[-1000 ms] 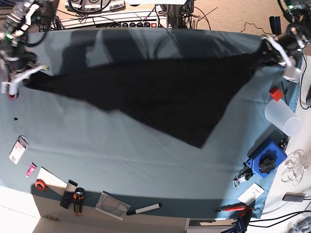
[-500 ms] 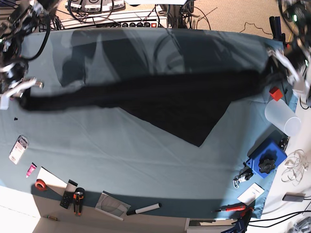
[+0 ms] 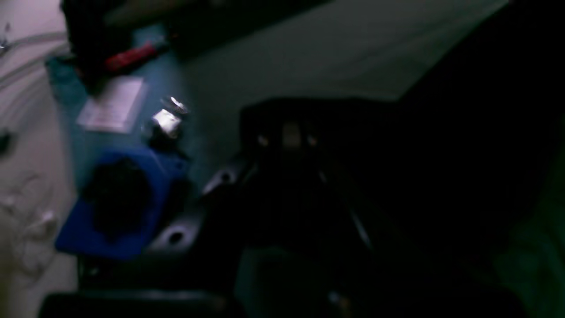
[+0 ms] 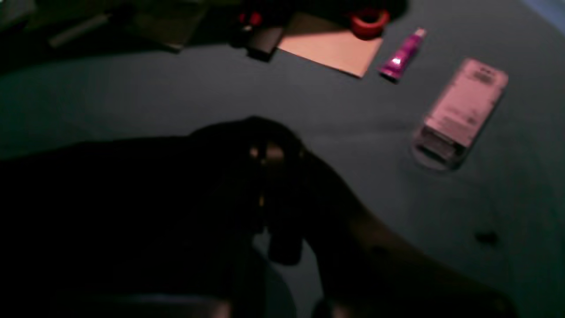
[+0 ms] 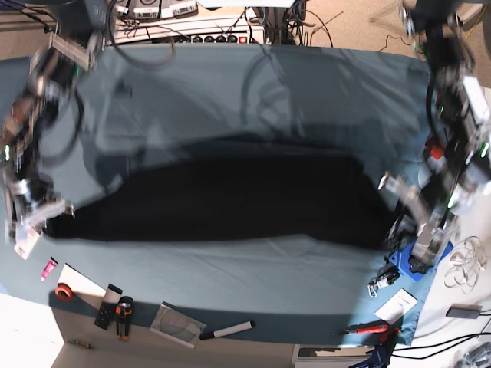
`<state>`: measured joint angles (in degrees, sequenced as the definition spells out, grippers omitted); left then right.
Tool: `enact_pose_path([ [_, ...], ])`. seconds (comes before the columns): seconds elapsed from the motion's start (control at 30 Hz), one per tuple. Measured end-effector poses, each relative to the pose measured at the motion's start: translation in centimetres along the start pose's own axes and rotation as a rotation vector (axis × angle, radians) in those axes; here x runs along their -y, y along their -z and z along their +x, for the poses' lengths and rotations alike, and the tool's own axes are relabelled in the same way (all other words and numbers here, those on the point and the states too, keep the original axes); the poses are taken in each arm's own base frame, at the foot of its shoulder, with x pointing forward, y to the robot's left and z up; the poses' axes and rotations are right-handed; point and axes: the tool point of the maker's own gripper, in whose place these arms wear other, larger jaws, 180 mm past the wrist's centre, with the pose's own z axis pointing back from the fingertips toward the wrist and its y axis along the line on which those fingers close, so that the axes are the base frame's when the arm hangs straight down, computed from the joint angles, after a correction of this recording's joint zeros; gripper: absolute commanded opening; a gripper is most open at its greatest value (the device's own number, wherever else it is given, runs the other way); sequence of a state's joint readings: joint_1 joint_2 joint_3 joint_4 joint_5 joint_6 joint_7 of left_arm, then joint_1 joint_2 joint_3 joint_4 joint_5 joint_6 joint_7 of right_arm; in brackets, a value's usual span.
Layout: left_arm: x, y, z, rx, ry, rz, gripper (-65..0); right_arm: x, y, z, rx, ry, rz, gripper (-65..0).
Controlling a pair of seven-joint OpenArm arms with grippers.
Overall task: Layout the t-shirt on the table in an organized manner, then fold the t-shirt properly
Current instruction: 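Swing the held shirt across the table and lay it down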
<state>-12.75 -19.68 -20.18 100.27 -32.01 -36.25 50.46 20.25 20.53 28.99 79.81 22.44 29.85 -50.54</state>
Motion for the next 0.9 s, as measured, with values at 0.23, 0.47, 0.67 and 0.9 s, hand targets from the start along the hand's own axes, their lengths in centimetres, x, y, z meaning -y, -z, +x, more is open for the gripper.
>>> enact_pose_path([
  [0.23,-2.7,5.7,2.3,-0.016,-0.014,-0.012,-65.0,0.8,3.3,6.4,0.091,0.073,-0.010,-65.0],
  [0.47,-6.7,7.9,7.9,0.051,-0.082,0.004,-65.0,0.8,3.6,10.2,0.152,0.089,-0.004,-65.0],
  [0.67,-6.1,8.2,8.3,-0.005,-0.139,-0.066,-65.0,0.6,3.7,9.6,0.116,0.106,0.012,-65.0],
  [0.9,-4.2,5.6,10.6,0.019,-0.166,-0.207,-65.0,-0.2,0.7,12.0,0.151,0.184,0.121,-65.0],
])
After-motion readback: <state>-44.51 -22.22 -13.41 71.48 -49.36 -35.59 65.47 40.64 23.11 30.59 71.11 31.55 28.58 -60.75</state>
